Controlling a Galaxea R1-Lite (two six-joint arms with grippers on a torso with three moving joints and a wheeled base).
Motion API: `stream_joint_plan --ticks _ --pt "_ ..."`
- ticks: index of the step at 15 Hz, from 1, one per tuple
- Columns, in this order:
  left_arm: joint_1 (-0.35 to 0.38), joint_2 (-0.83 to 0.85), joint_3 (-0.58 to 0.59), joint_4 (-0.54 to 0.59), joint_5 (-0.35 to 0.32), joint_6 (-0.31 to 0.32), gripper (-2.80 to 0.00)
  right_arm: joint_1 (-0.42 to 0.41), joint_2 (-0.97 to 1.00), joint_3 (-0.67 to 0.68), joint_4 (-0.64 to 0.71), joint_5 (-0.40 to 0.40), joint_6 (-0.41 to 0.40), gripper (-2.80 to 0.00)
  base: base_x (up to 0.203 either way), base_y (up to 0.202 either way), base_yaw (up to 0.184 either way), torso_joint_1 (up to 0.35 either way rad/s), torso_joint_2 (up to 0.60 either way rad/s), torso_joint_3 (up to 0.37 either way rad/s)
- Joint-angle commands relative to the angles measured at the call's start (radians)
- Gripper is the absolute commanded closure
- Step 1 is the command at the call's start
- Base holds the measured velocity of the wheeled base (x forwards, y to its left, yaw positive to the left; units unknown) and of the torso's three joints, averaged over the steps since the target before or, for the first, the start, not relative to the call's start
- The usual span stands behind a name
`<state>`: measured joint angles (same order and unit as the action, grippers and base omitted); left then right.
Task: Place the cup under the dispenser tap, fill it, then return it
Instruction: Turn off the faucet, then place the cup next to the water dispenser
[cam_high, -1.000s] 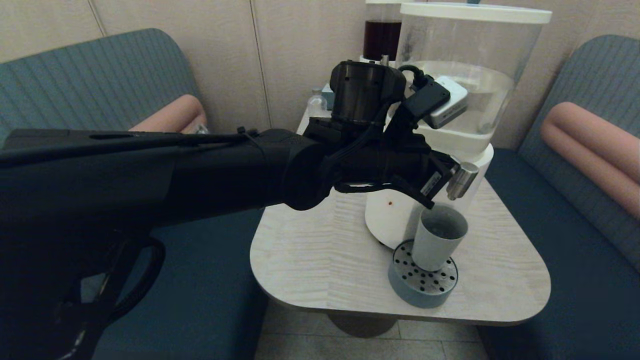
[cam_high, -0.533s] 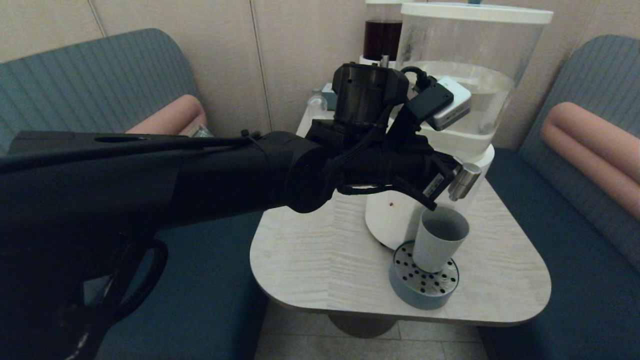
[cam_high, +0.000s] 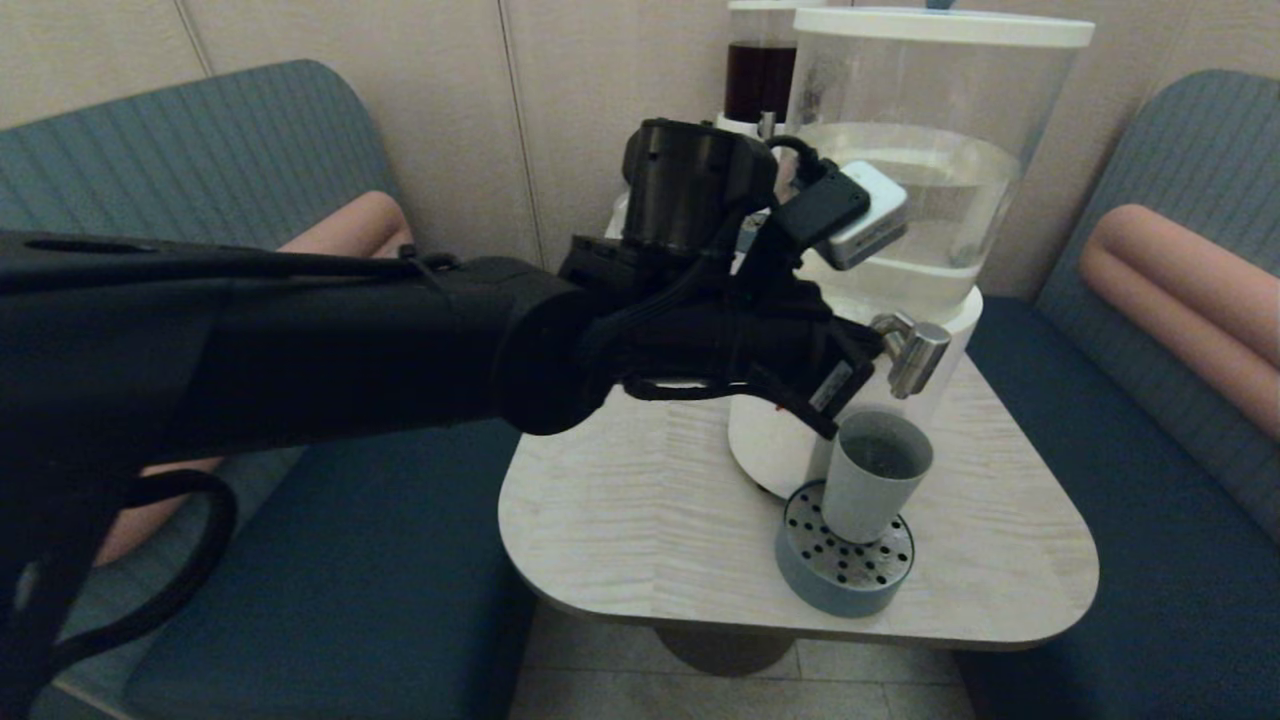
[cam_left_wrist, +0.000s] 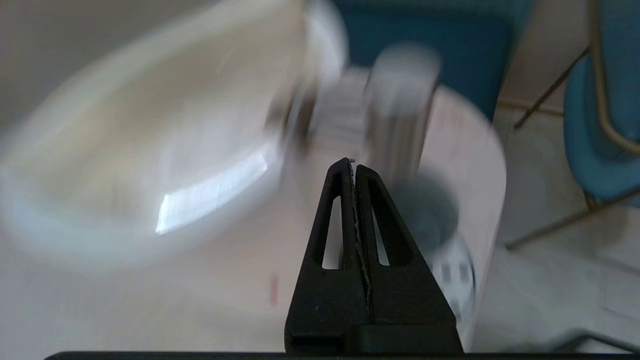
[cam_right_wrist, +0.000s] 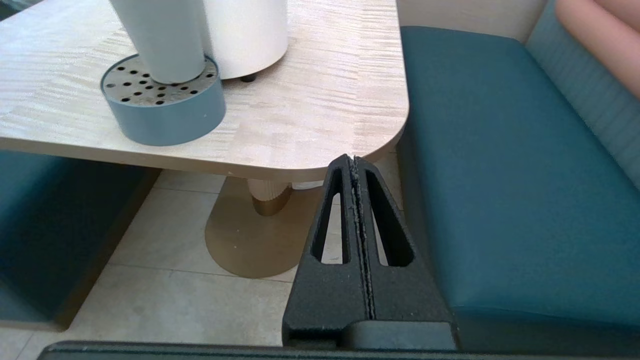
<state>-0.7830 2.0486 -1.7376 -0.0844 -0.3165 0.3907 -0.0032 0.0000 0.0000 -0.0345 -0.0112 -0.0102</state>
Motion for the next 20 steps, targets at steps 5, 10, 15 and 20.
stream_joint_plan --ticks 5,10,15,20 --pt "0.019 -0.486 0.510 -0.039 0.035 -0.315 0.00 0.000 0.002 0.014 -0.001 -0.001 -0.001 0.00 0.000 0.000 0.000 0.000 0.00 0.000" --pt "0.021 -0.697 1.066 -0.490 0.050 -0.498 0.00 0.000 0.002 0.014 -0.001 0.001 -0.001 0.00 0.000 0.000 0.000 0.000 0.00 0.000" --pt "0.020 -0.542 1.364 -1.104 0.042 -0.557 0.00 0.000 0.002 0.014 -0.001 0.001 -0.001 0.00 0.000 0.000 0.000 0.000 0.00 0.000" --pt "0.017 -0.285 1.387 -1.430 0.001 -0.487 -2.80 0.000 0.002 0.014 -0.001 -0.001 -0.001 0.00 0.000 0.000 0.000 0.000 0.00 0.000"
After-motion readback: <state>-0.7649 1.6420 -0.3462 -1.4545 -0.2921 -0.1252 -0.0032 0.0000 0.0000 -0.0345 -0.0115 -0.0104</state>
